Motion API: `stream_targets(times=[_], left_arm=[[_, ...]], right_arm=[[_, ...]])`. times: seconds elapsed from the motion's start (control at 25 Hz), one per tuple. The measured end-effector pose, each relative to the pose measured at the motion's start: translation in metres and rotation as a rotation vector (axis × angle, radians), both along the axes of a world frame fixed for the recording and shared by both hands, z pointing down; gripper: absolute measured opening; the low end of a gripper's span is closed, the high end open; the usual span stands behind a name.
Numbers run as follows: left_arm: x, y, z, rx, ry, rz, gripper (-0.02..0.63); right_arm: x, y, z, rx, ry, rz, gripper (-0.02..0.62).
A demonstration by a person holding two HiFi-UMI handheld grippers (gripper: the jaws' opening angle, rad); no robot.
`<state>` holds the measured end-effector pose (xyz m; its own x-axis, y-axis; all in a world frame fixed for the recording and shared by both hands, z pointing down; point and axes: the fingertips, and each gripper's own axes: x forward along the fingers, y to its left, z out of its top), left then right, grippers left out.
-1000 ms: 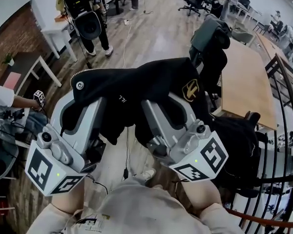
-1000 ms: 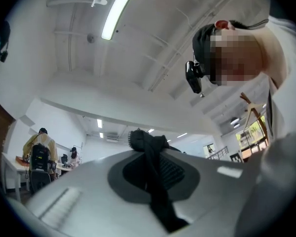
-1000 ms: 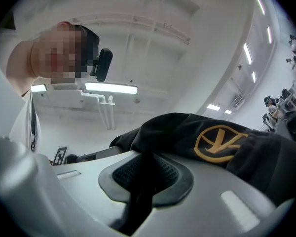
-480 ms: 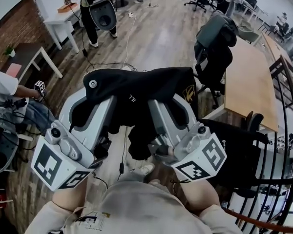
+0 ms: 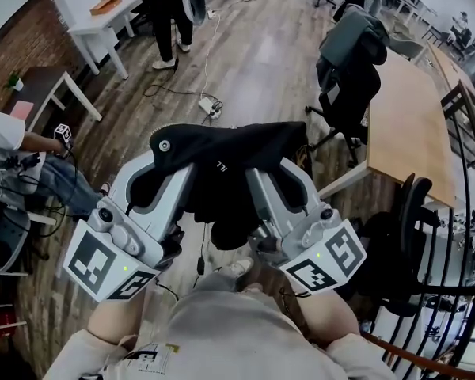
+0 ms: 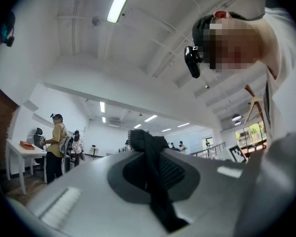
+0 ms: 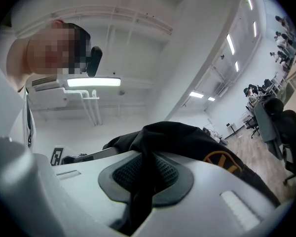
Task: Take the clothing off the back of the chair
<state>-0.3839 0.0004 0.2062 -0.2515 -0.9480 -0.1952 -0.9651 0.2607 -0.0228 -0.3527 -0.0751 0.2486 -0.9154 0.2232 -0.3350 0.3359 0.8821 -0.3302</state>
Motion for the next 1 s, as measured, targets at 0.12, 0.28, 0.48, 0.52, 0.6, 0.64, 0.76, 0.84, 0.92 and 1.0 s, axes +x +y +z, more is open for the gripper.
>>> stream_targets(times=[0.12, 0.28, 0.48, 0.52, 0.6, 0.64, 0.76, 0.84, 0.92, 1.0], left_arm=[[0.001, -0.002, 0.018, -0.005, 0.031, 0.017, 0.009], [-0.001, -0.003, 0.035, -0.006, 0.061, 0.042, 0.009], [0.002, -0.005, 0.056, -0.03, 0.112, 0.052, 0.009], [0.001, -0.006, 0.061, -0.035, 0.122, 0.052, 0.009], [0.001, -0.007, 0.073, -0.054, 0.144, 0.054, 0.009], [0.002, -0.007, 0.079, -0.065, 0.157, 0.059, 0.009], [0.009, -0.009, 0.098, -0.093, 0.201, 0.099, 0.009], [0.017, -0.013, 0.108, -0.114, 0.215, 0.127, 0.009], [0.024, -0.02, 0.115, -0.127, 0.227, 0.148, 0.008], [0.027, -0.024, 0.119, -0.126, 0.246, 0.168, 0.008]], right_arm=[[0.003, -0.002, 0.016, 0.003, 0.028, 0.006, 0.035], [0.002, -0.004, 0.031, 0.016, 0.064, 0.018, 0.035], [0.003, -0.005, 0.054, 0.008, 0.116, 0.018, 0.035], [0.004, -0.006, 0.058, 0.006, 0.127, 0.018, 0.035], [0.005, -0.007, 0.068, 0.006, 0.154, 0.021, 0.035], [0.006, -0.007, 0.074, 0.008, 0.168, 0.022, 0.035], [0.014, -0.009, 0.092, 0.021, 0.202, 0.026, 0.035], [0.022, -0.013, 0.101, 0.023, 0.22, 0.036, 0.035], [0.028, -0.019, 0.109, 0.016, 0.238, 0.048, 0.035], [0.03, -0.024, 0.115, 0.009, 0.255, 0.061, 0.035]])
